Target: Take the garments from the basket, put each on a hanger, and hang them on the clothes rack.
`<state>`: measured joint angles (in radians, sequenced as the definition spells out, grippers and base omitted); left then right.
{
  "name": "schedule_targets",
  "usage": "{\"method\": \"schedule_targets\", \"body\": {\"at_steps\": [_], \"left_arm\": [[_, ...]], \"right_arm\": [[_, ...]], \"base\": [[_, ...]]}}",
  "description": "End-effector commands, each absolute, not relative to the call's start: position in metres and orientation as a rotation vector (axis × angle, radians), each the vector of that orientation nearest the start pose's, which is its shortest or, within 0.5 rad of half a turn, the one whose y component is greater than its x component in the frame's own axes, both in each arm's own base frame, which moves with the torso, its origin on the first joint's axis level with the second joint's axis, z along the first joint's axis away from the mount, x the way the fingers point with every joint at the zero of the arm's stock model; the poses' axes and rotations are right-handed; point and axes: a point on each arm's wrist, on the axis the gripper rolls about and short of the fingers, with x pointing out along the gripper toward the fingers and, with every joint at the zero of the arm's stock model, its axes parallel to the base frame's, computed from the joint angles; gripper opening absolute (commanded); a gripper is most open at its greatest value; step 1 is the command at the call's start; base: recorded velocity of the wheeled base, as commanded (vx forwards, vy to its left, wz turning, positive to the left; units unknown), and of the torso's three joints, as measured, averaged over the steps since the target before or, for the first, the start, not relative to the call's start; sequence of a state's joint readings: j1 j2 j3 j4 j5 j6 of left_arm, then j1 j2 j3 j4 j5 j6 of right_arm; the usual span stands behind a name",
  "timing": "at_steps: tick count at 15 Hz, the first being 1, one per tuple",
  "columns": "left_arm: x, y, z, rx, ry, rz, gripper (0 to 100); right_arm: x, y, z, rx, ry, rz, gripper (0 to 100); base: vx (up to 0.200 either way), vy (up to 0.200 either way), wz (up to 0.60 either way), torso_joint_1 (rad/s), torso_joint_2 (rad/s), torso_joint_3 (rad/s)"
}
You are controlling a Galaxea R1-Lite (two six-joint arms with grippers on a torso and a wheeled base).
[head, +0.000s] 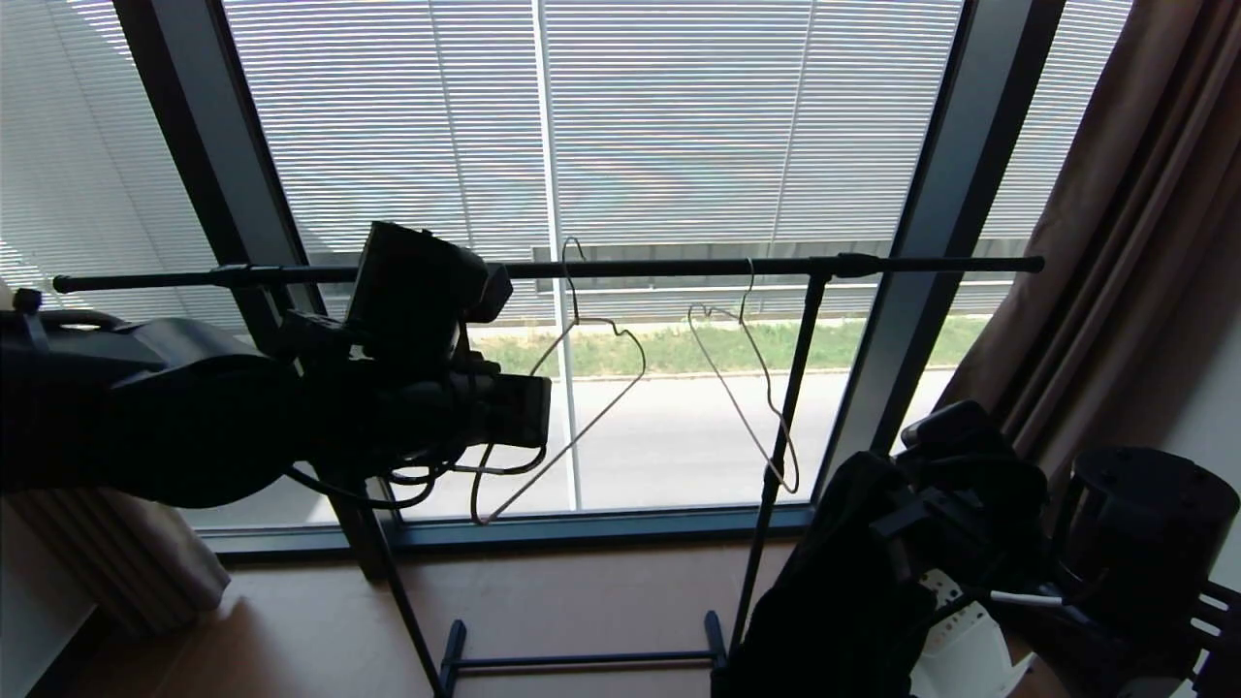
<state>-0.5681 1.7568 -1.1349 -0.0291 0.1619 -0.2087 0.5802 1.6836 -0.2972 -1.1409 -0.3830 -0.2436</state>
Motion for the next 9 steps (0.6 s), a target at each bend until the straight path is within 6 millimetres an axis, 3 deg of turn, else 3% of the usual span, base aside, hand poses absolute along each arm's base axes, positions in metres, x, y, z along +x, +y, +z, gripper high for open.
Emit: {"method": "schedule_targets", "body": {"at_steps": [1,3,4,6,9], "left_arm": [[0.227,-0.141,0.197,0.008,0.528,-0.407,0],[0.204,-0.126,0.183,0.034,0.473,-0.473,0],[0.189,-0.113,0.167,0.033,0.437,-0.552,0],[0.180,-0.100,0.150,0.021,0.388,-0.628,0],[0.169,-0.083,0.132,0.020,0.325,-0.715,0]], "right_arm": [[0.199,0.122,0.114,-0.361,0.200,0.232,0],[0.195,0.129,0.115,-0.365,0.192,0.259,0],[0.200,0.141,0.125,-0.410,0.143,0.245,0],[0.210,0.152,0.142,-0.506,0.078,0.147,0],[0.223,0.170,0.148,-0.557,0.054,0.121,0]], "base": [[0.000,0.000,0.00,0.000,0.00,0.000],[0.000,0.000,0.00,0.000,0.00,0.000],[0.000,0.000,0.00,0.000,0.00,0.000],[0.000,0.000,0.00,0.000,0.00,0.000],[0.000,0.000,0.00,0.000,0.00,0.000]]}}
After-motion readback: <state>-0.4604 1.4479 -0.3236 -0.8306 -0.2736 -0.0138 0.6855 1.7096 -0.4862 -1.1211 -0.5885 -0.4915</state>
